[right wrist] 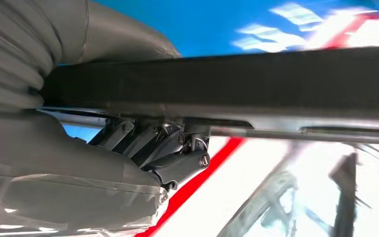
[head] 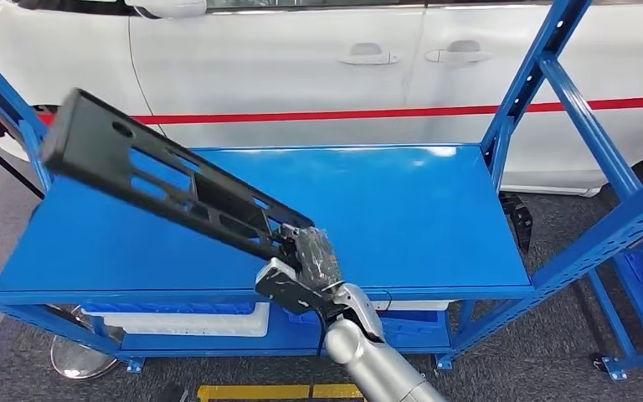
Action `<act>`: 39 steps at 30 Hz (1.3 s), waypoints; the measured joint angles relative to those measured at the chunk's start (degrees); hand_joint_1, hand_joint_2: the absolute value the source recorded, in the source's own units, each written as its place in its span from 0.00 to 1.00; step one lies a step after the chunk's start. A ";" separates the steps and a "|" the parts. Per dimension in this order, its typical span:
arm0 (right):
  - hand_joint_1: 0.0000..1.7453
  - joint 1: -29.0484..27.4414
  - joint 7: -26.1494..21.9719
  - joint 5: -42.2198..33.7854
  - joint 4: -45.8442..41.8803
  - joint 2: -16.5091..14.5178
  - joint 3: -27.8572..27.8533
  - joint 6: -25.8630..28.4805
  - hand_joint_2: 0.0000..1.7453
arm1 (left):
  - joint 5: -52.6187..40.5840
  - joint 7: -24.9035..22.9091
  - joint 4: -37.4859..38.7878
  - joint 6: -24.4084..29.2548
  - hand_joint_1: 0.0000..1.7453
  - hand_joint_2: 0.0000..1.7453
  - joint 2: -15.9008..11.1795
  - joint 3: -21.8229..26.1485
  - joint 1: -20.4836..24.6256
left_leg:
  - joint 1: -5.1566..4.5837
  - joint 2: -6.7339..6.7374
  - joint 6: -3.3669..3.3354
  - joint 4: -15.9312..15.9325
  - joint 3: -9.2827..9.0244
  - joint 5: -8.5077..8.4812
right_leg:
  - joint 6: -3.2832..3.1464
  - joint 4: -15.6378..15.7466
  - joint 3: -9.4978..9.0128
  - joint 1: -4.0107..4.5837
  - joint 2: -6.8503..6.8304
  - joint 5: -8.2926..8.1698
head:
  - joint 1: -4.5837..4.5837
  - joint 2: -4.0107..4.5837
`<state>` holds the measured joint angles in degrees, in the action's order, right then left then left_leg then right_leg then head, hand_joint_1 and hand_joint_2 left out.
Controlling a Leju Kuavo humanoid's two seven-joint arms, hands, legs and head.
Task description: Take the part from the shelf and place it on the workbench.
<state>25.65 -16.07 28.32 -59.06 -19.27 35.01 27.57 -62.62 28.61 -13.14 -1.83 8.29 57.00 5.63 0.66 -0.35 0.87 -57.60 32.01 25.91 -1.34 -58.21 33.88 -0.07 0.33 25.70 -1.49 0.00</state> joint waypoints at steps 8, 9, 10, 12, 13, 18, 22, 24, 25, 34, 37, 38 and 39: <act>1.00 -5.43 -0.07 -9.35 -23.87 4.57 0.07 -3.20 1.00 | 0.40 0.46 0.00 0.32 0.00 0.00 -0.09 1.53 -1.12 | 0.27 0.10 -1.93 0.66 0.31 -0.67 | 1.54 -16.48 8.12 -0.24 -0.06 7.88 | 0.62 0.00; 1.00 -5.91 -0.64 -9.90 -25.13 4.95 0.07 -3.14 1.00 | 0.41 0.46 0.00 0.44 0.00 0.00 -0.09 1.65 -1.13 | 0.25 0.07 -1.91 0.57 0.30 -0.61 | 1.47 -15.64 7.79 -0.26 -0.06 6.71 | 0.63 0.00; 1.00 -6.21 -1.06 -10.39 -26.32 5.29 0.07 -3.12 1.00 | 0.41 0.46 0.00 0.52 0.00 0.00 -0.09 1.73 -1.13 | 0.24 0.04 -1.84 0.46 0.24 -0.50 | 1.32 -12.63 6.36 -0.26 -0.06 4.72 | 0.64 0.00; 1.00 -6.41 -1.41 -11.01 -28.67 5.84 0.07 -3.19 1.00 | 0.41 0.46 0.00 0.61 0.00 0.00 -0.09 1.86 -1.14 | 0.13 -0.02 -1.48 0.06 0.24 -0.15 | 0.87 -4.53 2.44 -0.13 -0.06 1.14 | 0.69 0.00; 1.00 -6.44 -1.41 -11.14 -29.60 6.04 0.07 -3.24 1.00 | 0.41 0.46 0.00 0.61 0.00 0.00 -0.09 1.92 -1.14 | 0.03 -0.03 -1.22 -0.14 0.31 0.01 | 0.66 -1.95 1.24 -0.07 -0.04 0.36 | 0.69 0.00; 1.00 -7.08 -1.73 -12.86 -32.84 6.90 0.07 -3.65 1.00 | 0.69 0.55 0.01 0.73 0.00 0.25 -0.13 2.21 -1.14 | 0.03 -0.01 0.29 -1.35 0.72 1.25 | -0.60 -0.18 0.53 -0.09 0.01 0.12 | 0.56 0.00; 1.00 -9.73 -3.76 -17.62 -37.63 8.61 -0.56 -4.75 1.00 | 1.44 0.83 0.00 1.60 0.00 1.00 -0.12 3.08 -1.34 | 0.26 0.07 1.17 -14.03 6.44 7.65 | -1.27 -0.05 0.35 -0.23 -0.36 0.22 | -0.01 0.00; 1.00 -12.16 -4.82 -20.17 -40.10 9.82 -1.47 -5.85 1.00 | 1.53 1.03 0.00 2.28 0.00 1.00 -0.14 3.42 -1.58 | 0.28 0.08 1.23 -16.17 7.55 7.31 | -1.29 -0.21 0.30 -0.18 -0.40 0.39 | -0.02 0.00; 1.00 -13.52 -5.40 -21.05 -41.25 10.28 -2.00 -6.23 1.00 | 1.83 1.17 0.00 2.56 0.00 1.00 -0.14 3.67 -1.65 | 0.29 0.09 1.12 -13.63 6.37 5.49 | -1.24 -0.30 0.20 -0.18 -0.36 0.52 | -0.02 0.00; 1.00 -32.79 -16.01 -25.32 -48.73 13.09 -6.48 -12.11 1.00 | 5.31 -0.34 0.00 5.59 0.00 1.00 0.29 7.82 -1.88 | 0.02 -0.05 -1.79 0.78 -0.27 -0.48 | 0.95 -2.60 0.53 -0.10 -0.27 2.95 | 0.22 0.00; 1.00 -39.77 -21.18 -28.00 -50.06 13.29 -9.55 -16.58 1.00 | 5.56 -0.68 0.00 6.00 0.00 1.00 0.57 9.01 -1.91 | 0.05 0.10 -2.34 0.92 0.26 -0.88 | 1.49 -12.68 4.72 -0.32 -0.20 9.03 | 0.59 0.00; 1.00 -41.43 -21.90 -28.62 -50.38 13.27 -10.54 -17.80 1.00 | 5.57 -0.79 0.00 6.06 0.00 1.00 0.61 9.32 -1.92 | 0.04 0.16 -2.32 0.81 0.50 -0.96 | 1.64 -15.18 5.65 -0.43 -0.21 9.99 | 0.61 0.00; 1.00 -42.93 -22.33 -29.08 -50.75 13.13 -11.67 -18.94 1.00 | 5.60 -0.91 0.00 6.09 0.00 1.00 0.66 9.65 -1.91 | 0.04 0.22 -2.25 0.64 0.78 -1.06 | 1.79 -15.61 5.47 -0.59 -0.24 9.83 | 0.61 0.00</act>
<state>-17.28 -38.40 -0.77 -109.81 -6.13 23.34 8.63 -57.02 27.70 -13.14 4.26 8.95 66.65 3.72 0.71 -0.13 -1.38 -56.96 32.79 24.85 0.45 -73.82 39.35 -0.66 0.09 35.53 -0.87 0.00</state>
